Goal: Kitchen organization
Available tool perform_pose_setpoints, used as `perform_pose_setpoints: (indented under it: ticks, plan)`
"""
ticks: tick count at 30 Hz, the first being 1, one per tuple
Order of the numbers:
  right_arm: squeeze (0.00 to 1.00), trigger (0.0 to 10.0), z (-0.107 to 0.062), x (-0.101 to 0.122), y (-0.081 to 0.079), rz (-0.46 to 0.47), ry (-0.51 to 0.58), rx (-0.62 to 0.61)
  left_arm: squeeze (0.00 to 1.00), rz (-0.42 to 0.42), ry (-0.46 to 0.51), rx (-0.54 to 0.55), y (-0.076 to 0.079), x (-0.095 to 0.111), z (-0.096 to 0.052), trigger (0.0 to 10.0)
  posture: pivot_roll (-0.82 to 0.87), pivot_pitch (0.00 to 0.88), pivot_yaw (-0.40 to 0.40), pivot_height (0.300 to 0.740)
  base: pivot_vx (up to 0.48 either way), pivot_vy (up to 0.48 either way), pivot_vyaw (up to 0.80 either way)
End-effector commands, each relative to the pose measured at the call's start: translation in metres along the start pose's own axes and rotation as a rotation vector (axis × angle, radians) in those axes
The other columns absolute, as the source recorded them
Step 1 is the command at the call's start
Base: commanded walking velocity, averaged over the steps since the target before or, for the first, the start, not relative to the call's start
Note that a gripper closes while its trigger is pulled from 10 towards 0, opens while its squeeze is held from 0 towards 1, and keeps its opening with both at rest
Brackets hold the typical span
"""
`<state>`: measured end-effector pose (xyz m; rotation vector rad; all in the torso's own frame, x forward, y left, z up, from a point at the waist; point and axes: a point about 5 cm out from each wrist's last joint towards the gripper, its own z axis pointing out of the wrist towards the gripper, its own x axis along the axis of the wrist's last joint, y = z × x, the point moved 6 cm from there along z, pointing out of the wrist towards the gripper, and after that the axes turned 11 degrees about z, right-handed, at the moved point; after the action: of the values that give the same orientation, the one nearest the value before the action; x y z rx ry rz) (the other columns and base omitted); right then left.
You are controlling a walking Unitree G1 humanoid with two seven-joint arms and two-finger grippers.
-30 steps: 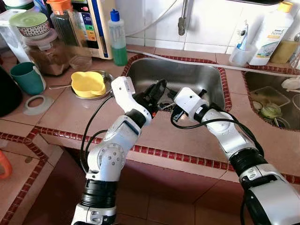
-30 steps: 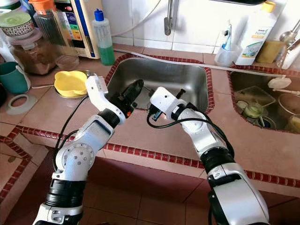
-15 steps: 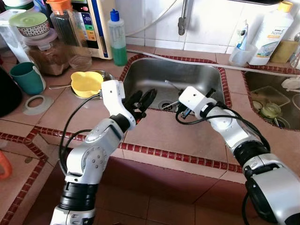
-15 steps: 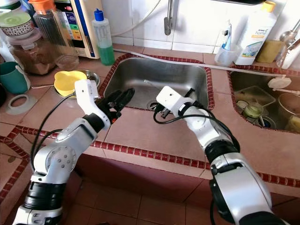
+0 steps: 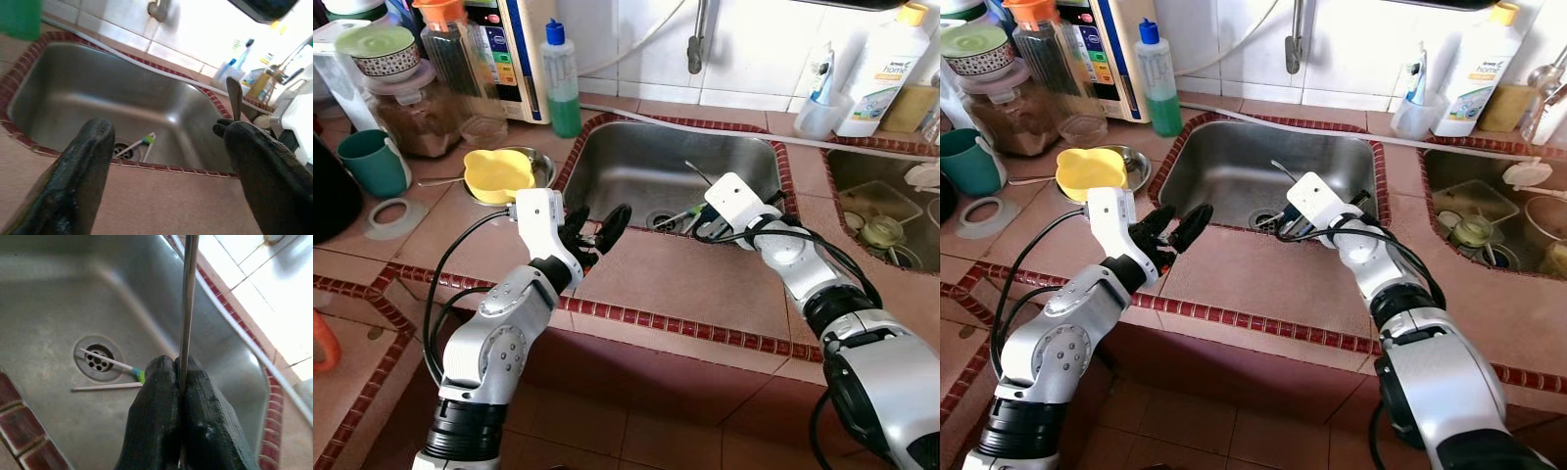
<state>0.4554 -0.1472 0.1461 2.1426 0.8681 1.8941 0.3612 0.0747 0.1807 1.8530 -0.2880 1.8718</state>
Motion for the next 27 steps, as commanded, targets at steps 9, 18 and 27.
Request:
perform_pose_setpoints:
  ticks: [9, 18, 27]
  plan:
    - [1.00, 10.0, -0.005, -0.026, 0.003, 0.071, -0.097, -0.017, 1.00, 0.026, 0.006, 0.029, -0.004, 0.001, -0.004, 10.0, 0.07, 0.083, 0.051, 0.740, 0.000, 0.000, 0.00]
    - [1.00, 10.0, -0.006, -0.031, 0.003, 0.079, -0.118, -0.013, 1.00, 0.030, 0.001, 0.035, -0.005, 0.000, -0.003, 10.0, 0.07, 0.082, 0.049, 0.740, 0.000, 0.000, 0.00]
    - [1.00, 10.0, -0.004, -0.018, 0.011, 0.181, -0.058, -0.039, 1.00, 0.063, 0.021, 0.081, -0.016, 0.005, -0.003, 10.0, 0.07, 0.081, 0.048, 0.740, 0.000, 0.000, 0.00]
